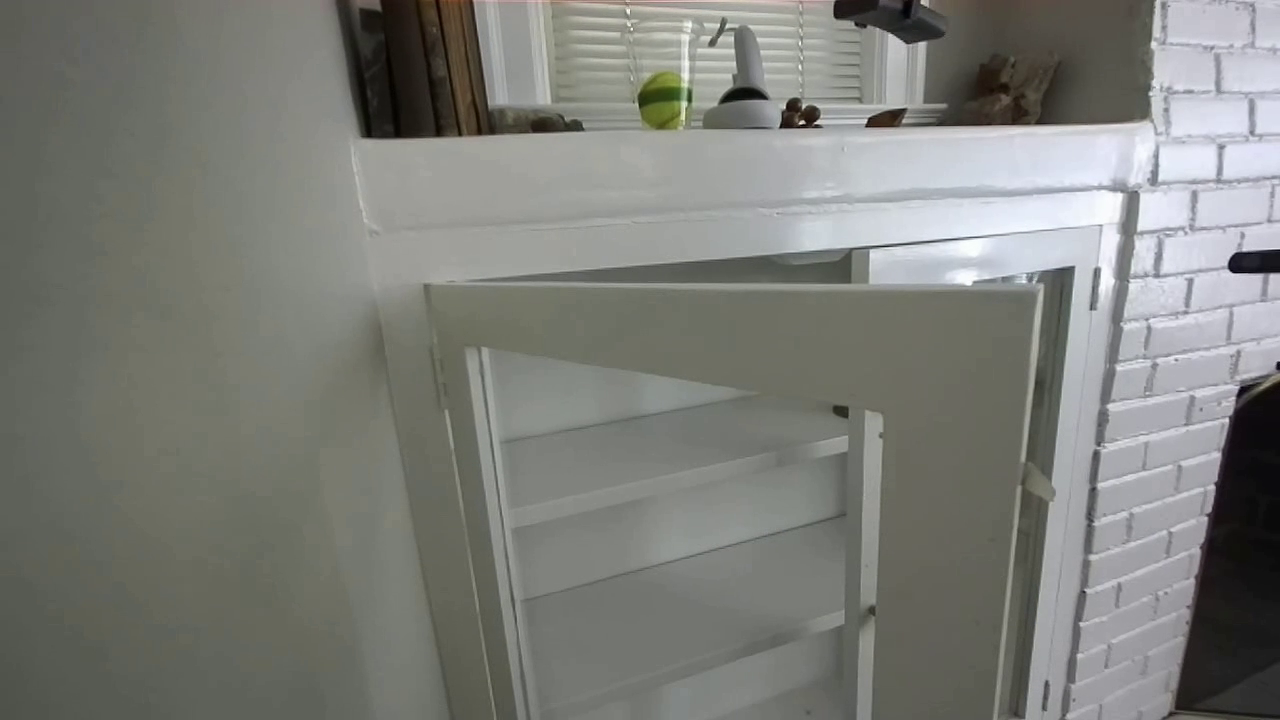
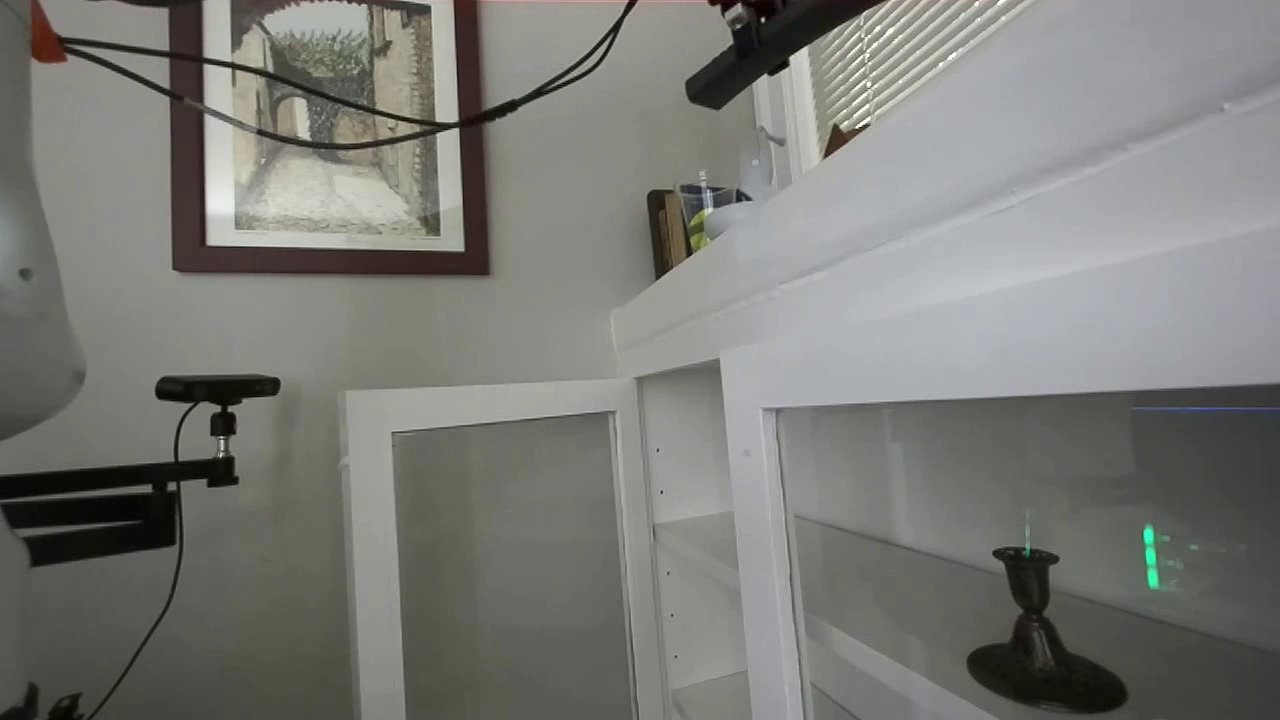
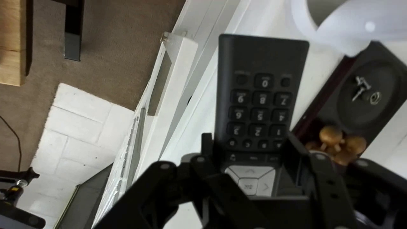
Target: Put the remote in the cabinet
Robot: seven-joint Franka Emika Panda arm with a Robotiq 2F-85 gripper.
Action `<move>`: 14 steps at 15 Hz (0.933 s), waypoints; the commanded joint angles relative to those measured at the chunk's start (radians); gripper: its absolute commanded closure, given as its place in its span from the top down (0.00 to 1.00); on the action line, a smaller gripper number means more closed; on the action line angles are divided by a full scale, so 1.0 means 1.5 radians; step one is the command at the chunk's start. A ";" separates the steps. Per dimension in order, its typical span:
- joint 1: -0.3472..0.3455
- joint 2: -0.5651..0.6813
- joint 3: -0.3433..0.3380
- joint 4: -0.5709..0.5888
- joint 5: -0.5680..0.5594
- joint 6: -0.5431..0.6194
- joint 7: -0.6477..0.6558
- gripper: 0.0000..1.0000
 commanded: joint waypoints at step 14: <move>0.000 -0.211 0.103 -0.263 0.008 -0.006 -0.034 0.55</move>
